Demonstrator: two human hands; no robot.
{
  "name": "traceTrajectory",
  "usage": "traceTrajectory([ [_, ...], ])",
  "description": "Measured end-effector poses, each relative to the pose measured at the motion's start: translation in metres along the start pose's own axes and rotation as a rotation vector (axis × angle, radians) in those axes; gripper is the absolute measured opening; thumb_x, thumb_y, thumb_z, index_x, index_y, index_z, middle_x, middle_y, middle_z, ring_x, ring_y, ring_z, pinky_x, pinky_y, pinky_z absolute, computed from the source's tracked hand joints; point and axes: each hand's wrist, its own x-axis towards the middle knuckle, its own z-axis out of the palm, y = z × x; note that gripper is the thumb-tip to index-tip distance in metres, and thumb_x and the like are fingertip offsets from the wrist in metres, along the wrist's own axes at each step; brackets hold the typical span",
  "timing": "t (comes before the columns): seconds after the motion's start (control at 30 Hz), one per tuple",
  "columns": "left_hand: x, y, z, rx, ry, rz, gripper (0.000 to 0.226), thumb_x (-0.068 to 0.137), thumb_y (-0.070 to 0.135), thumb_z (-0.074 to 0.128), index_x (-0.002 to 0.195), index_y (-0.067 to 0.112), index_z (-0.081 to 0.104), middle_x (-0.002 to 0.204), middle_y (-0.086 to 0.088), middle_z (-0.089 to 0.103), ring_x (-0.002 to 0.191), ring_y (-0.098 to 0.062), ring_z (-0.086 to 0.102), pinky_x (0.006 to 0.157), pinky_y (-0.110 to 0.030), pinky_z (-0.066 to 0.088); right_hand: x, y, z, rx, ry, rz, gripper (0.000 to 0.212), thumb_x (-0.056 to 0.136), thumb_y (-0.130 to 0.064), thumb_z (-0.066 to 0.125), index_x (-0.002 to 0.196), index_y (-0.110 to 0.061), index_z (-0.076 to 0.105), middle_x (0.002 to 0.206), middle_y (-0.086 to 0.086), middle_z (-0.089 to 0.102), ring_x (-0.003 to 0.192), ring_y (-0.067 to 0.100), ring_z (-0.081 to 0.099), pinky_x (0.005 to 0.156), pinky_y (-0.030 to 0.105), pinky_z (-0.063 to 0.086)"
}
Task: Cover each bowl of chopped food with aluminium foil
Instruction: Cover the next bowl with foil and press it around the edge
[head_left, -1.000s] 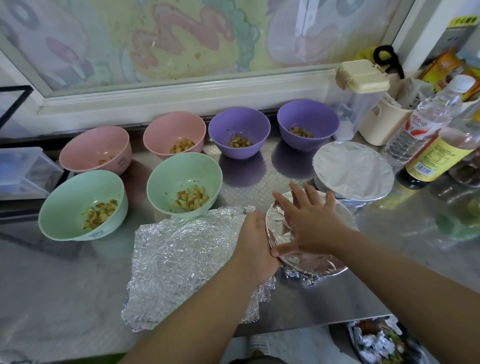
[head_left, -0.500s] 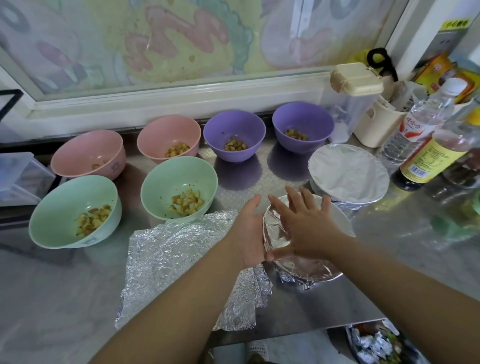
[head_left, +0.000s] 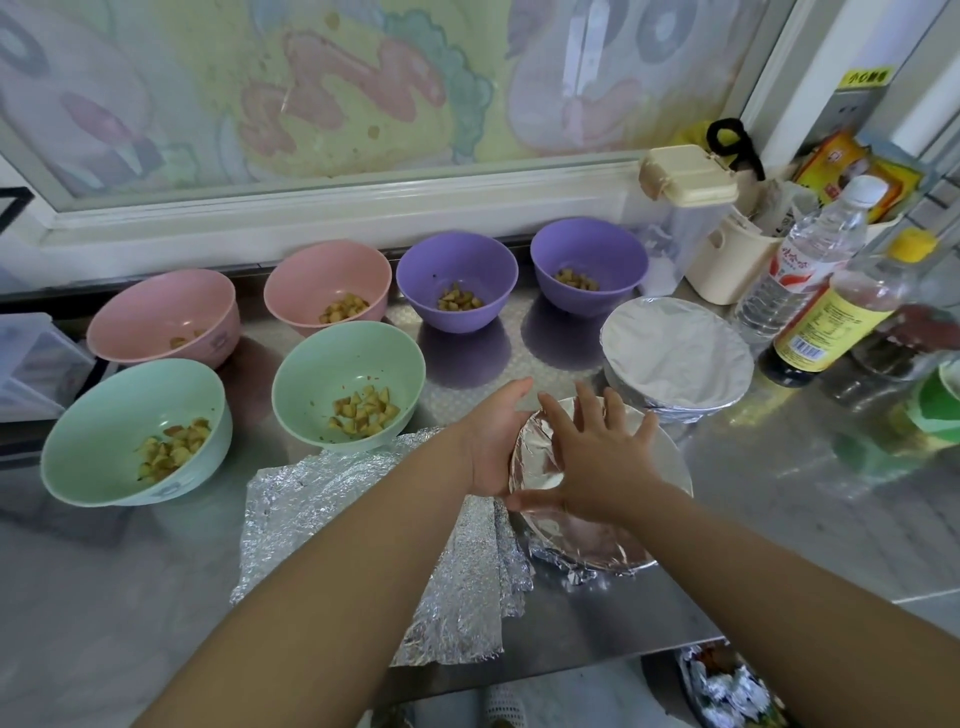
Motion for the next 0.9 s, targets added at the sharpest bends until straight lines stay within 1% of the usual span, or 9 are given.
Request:
traceTrajectory([
  [0.2, 0.006, 0.002, -0.007, -0.107, 0.091, 0.031, 0.068, 0.095, 0.066, 0.034, 0.135, 0.016, 0.056, 0.125, -0.013, 0.064, 0.107, -0.034, 0.064, 0.095, -0.043, 0.048, -0.001, -0.005, -0.005, 0.056, -0.015, 0.076, 0.142, 0.045, -0.109, 0.034, 0.157, -0.038, -0.017, 0.169, 0.01, -0.015, 0.154, 0.041, -0.013, 0.111, 0.079, 0.006],
  [0.27, 0.006, 0.002, -0.015, -0.126, 0.229, 0.1, 0.062, 0.093, 0.065, 0.042, 0.136, 0.021, 0.052, 0.126, -0.012, 0.061, 0.104, -0.032, 0.063, 0.083, -0.039, 0.051, 0.003, -0.007, -0.008, 0.136, -0.051, 0.157, 0.14, 0.049, -0.109, 0.032, 0.158, -0.036, -0.018, 0.167, 0.011, -0.023, 0.152, 0.041, -0.02, 0.109, 0.081, 0.003],
  [0.33, 0.004, -0.003, -0.025, -0.191, 0.32, 0.22, 0.058, 0.094, 0.059, 0.048, 0.138, 0.021, 0.051, 0.13, -0.012, 0.054, 0.108, -0.03, 0.058, 0.075, -0.035, 0.051, 0.012, -0.006, -0.011, 0.228, -0.085, 0.199, 0.147, 0.043, -0.113, 0.022, 0.162, -0.031, -0.006, 0.166, 0.009, -0.027, 0.15, 0.04, -0.027, 0.108, 0.082, -0.001],
  [0.4, -0.004, -0.017, -0.03, -0.254, 0.378, 0.33, 0.048, 0.097, 0.047, 0.053, 0.134, 0.017, 0.055, 0.127, -0.009, 0.055, 0.111, -0.025, 0.056, 0.081, -0.036, 0.048, 0.016, -0.004, -0.017, 0.172, -0.073, 0.131, 0.154, 0.034, -0.115, 0.015, 0.162, -0.029, 0.016, 0.166, 0.006, -0.027, 0.149, 0.041, -0.029, 0.11, 0.081, -0.001],
  [0.53, -0.016, -0.056, -0.039, -0.168, 0.467, 0.381, 0.019, 0.102, 0.019, 0.052, 0.116, 0.011, 0.063, 0.119, -0.013, 0.065, 0.11, -0.028, 0.061, 0.103, -0.045, 0.048, 0.004, -0.006, -0.032, 0.106, -0.147, -0.023, 0.147, 0.038, -0.106, 0.046, 0.156, -0.045, -0.018, 0.164, 0.001, -0.032, 0.15, 0.041, -0.028, 0.107, 0.084, 0.0],
  [0.6, -0.02, -0.066, -0.038, 0.001, 0.541, 0.276, 0.012, 0.103, 0.017, 0.051, 0.1, 0.013, 0.062, 0.099, -0.01, 0.066, 0.089, -0.024, 0.064, 0.09, -0.037, 0.053, 0.003, -0.008, -0.034, 0.084, -0.185, -0.068, 0.144, 0.041, -0.103, 0.053, 0.154, -0.049, -0.017, 0.166, 0.0, -0.028, 0.15, 0.041, -0.028, 0.106, 0.085, 0.001],
  [0.7, -0.021, -0.075, -0.029, 0.128, 0.551, 0.123, 0.014, 0.101, 0.017, 0.049, 0.091, 0.012, 0.058, 0.073, -0.002, 0.051, 0.059, -0.011, 0.042, 0.054, -0.023, 0.036, 0.006, -0.008, -0.031, 0.073, -0.199, -0.058, 0.141, 0.045, -0.1, 0.058, 0.155, -0.05, -0.014, 0.167, -0.001, -0.025, 0.151, 0.041, -0.025, 0.106, 0.085, 0.001],
  [0.77, -0.021, -0.08, -0.023, -0.003, 0.516, 0.077, 0.01, 0.098, 0.014, 0.051, 0.098, 0.009, 0.06, 0.071, -0.003, 0.053, 0.056, -0.01, 0.04, 0.047, -0.02, 0.03, 0.006, -0.008, -0.03, 0.044, -0.183, -0.053, 0.14, 0.046, -0.1, 0.058, 0.155, -0.05, -0.014, 0.167, -0.001, -0.023, 0.151, 0.041, -0.023, 0.106, 0.086, 0.001],
  [0.9, -0.016, -0.088, -0.021, -0.214, 0.453, 0.156, 0.011, 0.1, 0.01, 0.05, 0.101, 0.005, 0.059, 0.051, 0.001, 0.053, 0.045, -0.007, 0.043, 0.041, -0.017, 0.033, 0.007, -0.007, -0.025, -0.025, -0.139, -0.06, 0.143, 0.036, -0.108, 0.039, 0.154, -0.05, -0.016, 0.168, 0.001, -0.02, 0.153, 0.041, -0.019, 0.104, 0.086, -0.001],
])
